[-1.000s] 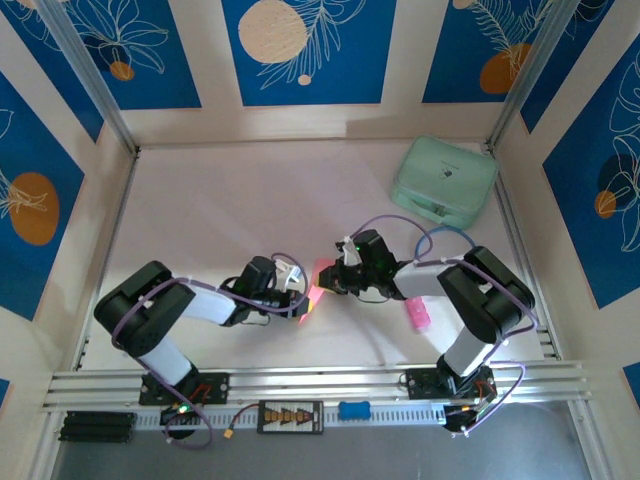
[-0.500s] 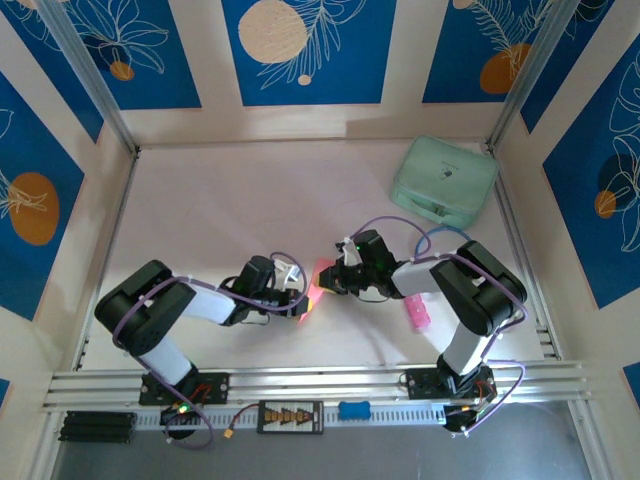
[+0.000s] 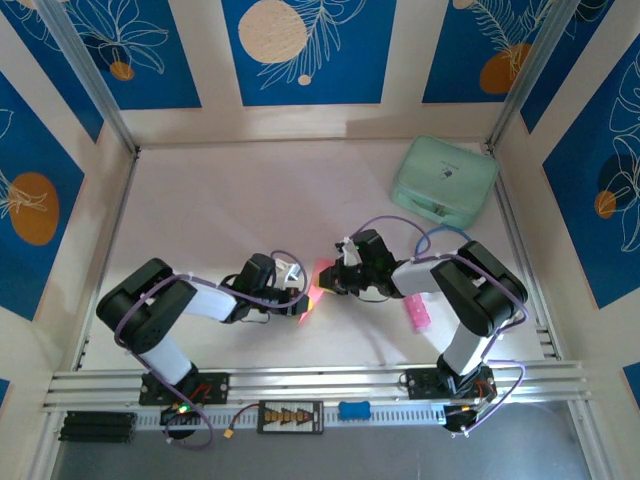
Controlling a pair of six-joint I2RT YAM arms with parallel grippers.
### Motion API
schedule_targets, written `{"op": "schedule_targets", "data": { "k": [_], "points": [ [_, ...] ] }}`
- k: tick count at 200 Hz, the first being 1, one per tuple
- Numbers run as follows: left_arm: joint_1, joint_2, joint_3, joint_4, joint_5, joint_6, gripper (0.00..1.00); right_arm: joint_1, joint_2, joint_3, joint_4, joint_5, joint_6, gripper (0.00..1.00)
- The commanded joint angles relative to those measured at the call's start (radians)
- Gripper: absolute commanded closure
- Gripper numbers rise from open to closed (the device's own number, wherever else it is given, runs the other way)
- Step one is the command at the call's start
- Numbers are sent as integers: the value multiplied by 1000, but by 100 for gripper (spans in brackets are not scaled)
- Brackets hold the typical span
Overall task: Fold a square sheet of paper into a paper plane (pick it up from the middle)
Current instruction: Fold the wing for the fifth time at the center of the table.
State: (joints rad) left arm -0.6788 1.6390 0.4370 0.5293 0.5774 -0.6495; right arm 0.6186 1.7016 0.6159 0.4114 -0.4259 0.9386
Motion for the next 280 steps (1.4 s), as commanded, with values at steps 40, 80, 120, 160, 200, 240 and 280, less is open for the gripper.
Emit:
{"op": "schedule_targets", "data": {
  "k": [40,80,120,160,200,240,280],
  "points": [
    [12,69,8,-132,-42,8,100,18,-6,41,-48,13,-26,89],
    [12,73,10,-140,-42,4,100,8,30,54,-65,34,-14,90],
    [13,78,12,-143,-40,2,100,0,48,57,-68,37,-13,90],
    [13,80,12,-149,-41,2,100,-8,55,47,-70,41,-11,90],
    [12,82,17,-151,-37,3,100,-10,69,54,-79,46,-8,90],
    [12,89,21,-156,-31,3,100,-11,73,49,-97,65,-4,91],
    [12,94,29,-175,-31,2,100,-11,87,53,-104,64,-6,91]
  ]
}}
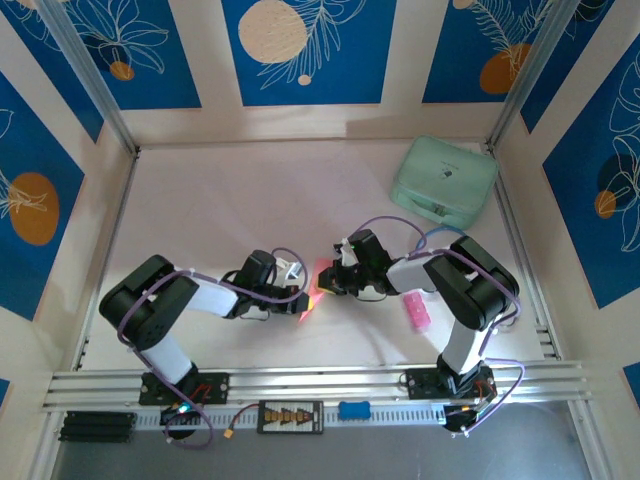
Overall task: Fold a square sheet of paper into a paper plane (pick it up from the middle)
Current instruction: Fold the wing for the fifth time at the center of the table.
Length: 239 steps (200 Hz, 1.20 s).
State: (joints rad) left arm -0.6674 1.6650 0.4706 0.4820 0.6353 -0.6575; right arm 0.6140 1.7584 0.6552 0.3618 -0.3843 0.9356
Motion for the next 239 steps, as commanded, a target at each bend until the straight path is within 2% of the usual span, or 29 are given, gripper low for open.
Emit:
{"op": "schedule_targets", "data": {
  "k": [1,46,99,111,129,145,168,192,239],
  "points": [
    [0,69,-5,-129,-89,10,100,-6,30,14,-55,22,-2,91],
    [0,53,-1,-127,-69,12,100,-7,48,10,-104,46,-1,91],
    [0,-39,7,-181,-53,24,86,-7,65,-5,-110,54,5,91],
    [0,-68,11,-205,-55,30,85,-7,70,0,-110,49,3,91],
    [2,-108,22,-263,-62,46,86,-7,76,11,-119,45,-2,91],
    [0,-119,25,-288,-55,58,92,-8,75,19,-127,45,-7,91],
    [0,-97,32,-306,-28,57,93,-7,76,28,-140,45,-11,91],
    [0,-74,29,-303,12,51,100,-11,78,31,-150,48,-14,91],
    [0,-76,30,-466,-15,86,100,-26,76,31,-160,44,-18,91]
  ]
}}
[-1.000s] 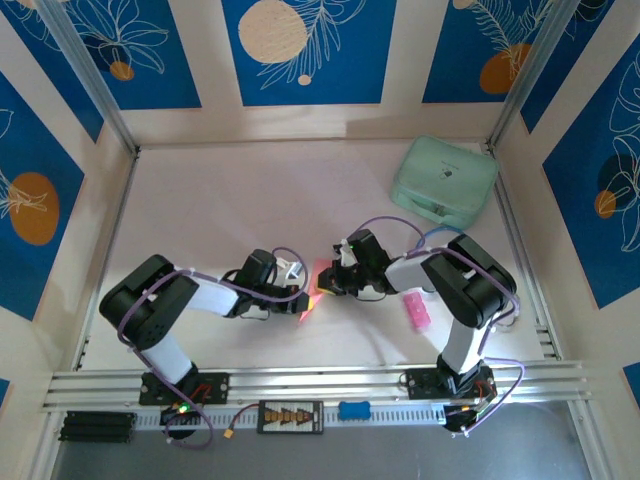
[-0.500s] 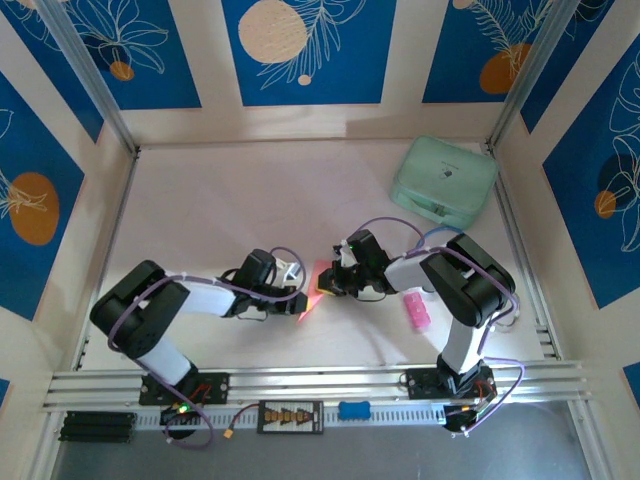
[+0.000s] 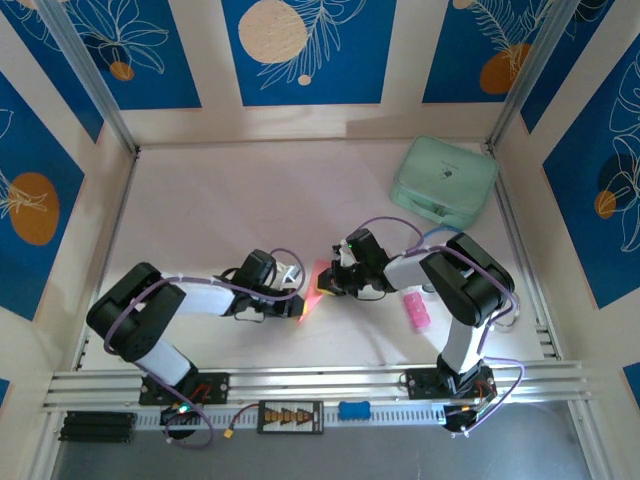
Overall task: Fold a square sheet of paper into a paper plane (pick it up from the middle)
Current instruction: Fold the wing for the fifth time at the center of the table.
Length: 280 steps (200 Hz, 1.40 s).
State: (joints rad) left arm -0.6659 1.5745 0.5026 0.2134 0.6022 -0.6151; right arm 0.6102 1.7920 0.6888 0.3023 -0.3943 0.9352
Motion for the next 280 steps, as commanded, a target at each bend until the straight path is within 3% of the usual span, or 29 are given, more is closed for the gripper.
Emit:
{"op": "schedule_targets", "data": {
  "k": [1,70,101,152,193,224,233,247,267,280],
  "points": [
    [-1,14,-2,-200,19,45,100,-22,43,-1,-103,55,-18,91],
    [-2,13,4,-289,6,61,100,-29,52,17,-127,51,-27,91],
    [-1,-53,-1,-297,-7,60,91,-29,51,20,-129,49,-27,91],
    [-2,-77,-13,-290,19,45,88,-28,53,26,-132,46,-28,91],
    [-1,-64,-18,-282,24,44,100,-29,55,28,-135,47,-29,91],
    [-4,-87,-29,-295,15,29,100,-28,56,32,-141,49,-32,91],
    [-3,-100,-30,-314,-2,25,94,-29,55,29,-141,51,-33,91],
    [-4,-111,-32,-328,-13,22,92,-29,56,30,-141,52,-32,91],
    [-3,-107,-37,-325,-6,16,100,-29,57,31,-140,52,-32,91],
    [-4,-103,-40,-319,2,12,100,-31,61,34,-142,50,-33,91]
  ]
}}
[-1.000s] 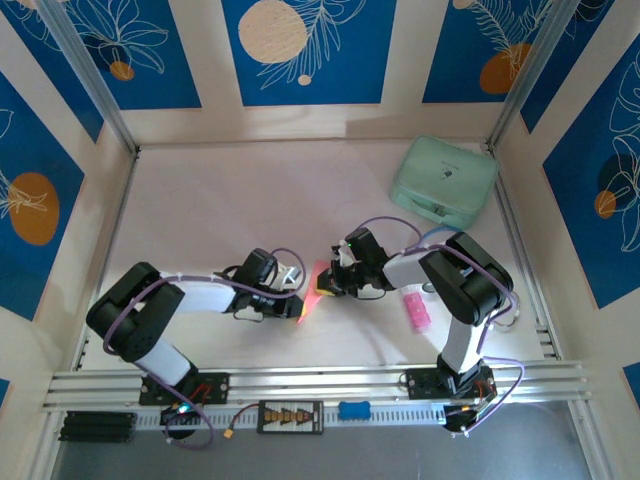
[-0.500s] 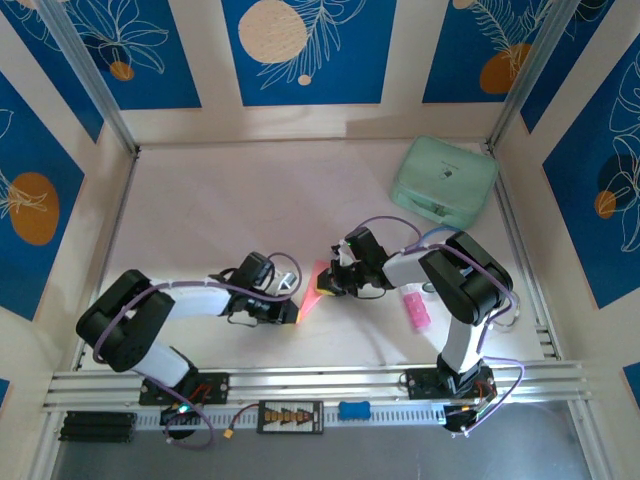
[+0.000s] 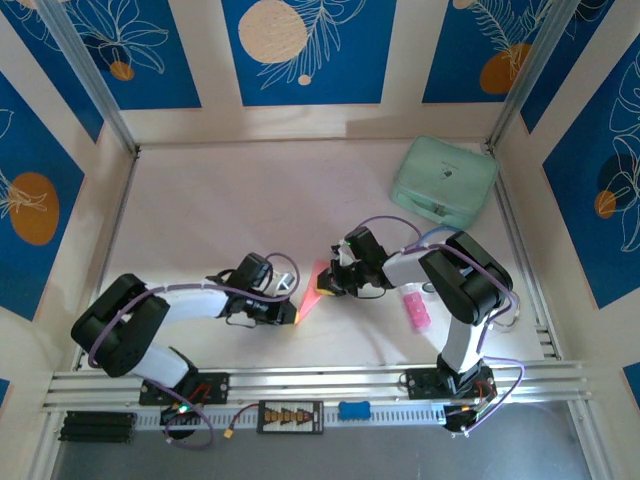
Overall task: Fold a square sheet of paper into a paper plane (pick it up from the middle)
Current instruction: Fold the wing for the fifth time at the center of the table.
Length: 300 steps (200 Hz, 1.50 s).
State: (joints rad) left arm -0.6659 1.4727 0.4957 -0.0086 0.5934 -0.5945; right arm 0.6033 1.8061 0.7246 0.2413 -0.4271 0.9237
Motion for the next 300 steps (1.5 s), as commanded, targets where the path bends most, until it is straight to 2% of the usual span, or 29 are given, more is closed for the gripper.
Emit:
{"op": "schedule_targets", "data": {
  "k": [1,59,70,78,87,128,160,198,218,241,264,300],
  "points": [
    [-4,-2,-33,-96,11,-9,100,-25,47,-2,-81,83,-22,91],
    [-5,-2,-33,-108,8,-17,100,-25,48,2,-83,82,-22,91],
    [-7,-2,-33,-113,4,-18,93,-25,48,2,-83,83,-21,91],
    [-7,-3,-34,-115,3,-18,94,-25,50,3,-83,83,-20,91],
    [-7,-3,-35,-113,7,-19,100,-25,49,2,-83,83,-20,91],
    [-13,-18,-40,-108,7,-22,100,-26,48,2,-83,83,-21,91],
    [-13,-88,-31,-134,-28,-26,91,-26,48,4,-83,81,-22,91],
    [-11,-226,-2,-168,-99,-37,90,-26,48,6,-84,78,-22,91],
    [-12,-251,37,-145,-100,-41,91,-27,44,3,-84,79,-22,91],
    [-11,-179,79,-28,-40,-64,91,-25,46,2,-82,79,-21,91],
    [-14,-34,164,35,21,-73,92,-24,46,7,-85,76,-21,91],
    [-17,110,240,88,32,-70,93,-25,39,12,-89,76,-17,91]
  ]
}}
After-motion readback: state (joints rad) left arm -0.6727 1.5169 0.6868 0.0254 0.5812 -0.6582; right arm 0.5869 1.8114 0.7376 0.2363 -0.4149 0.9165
